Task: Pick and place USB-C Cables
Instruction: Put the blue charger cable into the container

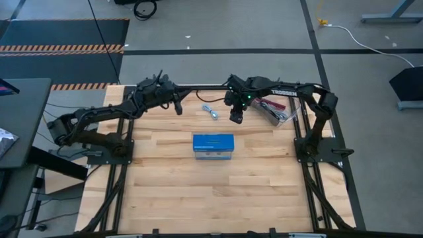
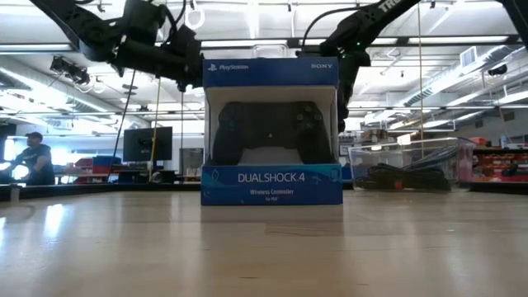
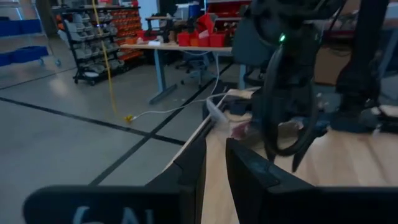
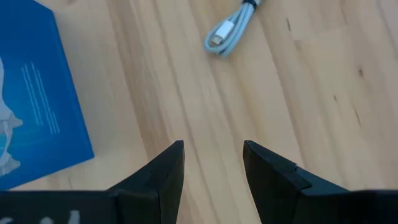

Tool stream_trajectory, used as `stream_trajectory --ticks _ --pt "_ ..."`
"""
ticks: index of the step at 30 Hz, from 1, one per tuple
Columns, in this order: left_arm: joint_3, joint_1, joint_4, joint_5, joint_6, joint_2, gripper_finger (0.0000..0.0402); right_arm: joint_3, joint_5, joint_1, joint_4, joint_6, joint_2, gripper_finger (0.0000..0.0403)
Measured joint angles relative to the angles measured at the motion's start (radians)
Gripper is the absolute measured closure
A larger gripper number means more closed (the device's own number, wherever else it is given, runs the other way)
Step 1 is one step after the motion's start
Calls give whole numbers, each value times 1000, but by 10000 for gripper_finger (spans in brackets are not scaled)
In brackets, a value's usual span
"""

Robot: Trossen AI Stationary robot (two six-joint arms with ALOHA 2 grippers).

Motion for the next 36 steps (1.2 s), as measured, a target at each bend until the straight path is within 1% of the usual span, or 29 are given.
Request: stream_trajectory --ticks 5,9,13,15,17,19,22,25,31,36 --pt "-10 38 -9 7 29 0 333 0 -3 3 9 -1 4 231" --pt "-10 81 -19 46 39 3 333 0 -13 20 11 -5 4 232" --pt "-10 125 -27 61 39 3 333 0 -28 32 27 -103 4 231" --pt "-10 146 -38 61 39 3 333 0 -27 36 68 -119 4 231" --pt "-10 162 -66 61 40 4 333 0 -19 40 125 -77 4 232" --pt "-10 176 -87 61 45 5 333 0 0 42 177 -1 4 233" --pt "-10 194 -118 61 87 5 333 0 12 45 203 64 4 233" --pt "-10 209 -127 61 111 5 333 0 54 56 213 118 7 233" --pt "-10 226 -151 79 143 5 333 -1 56 96 234 188 67 233" --pt "-10 235 -174 79 145 5 333 11 52 107 306 244 126 234"
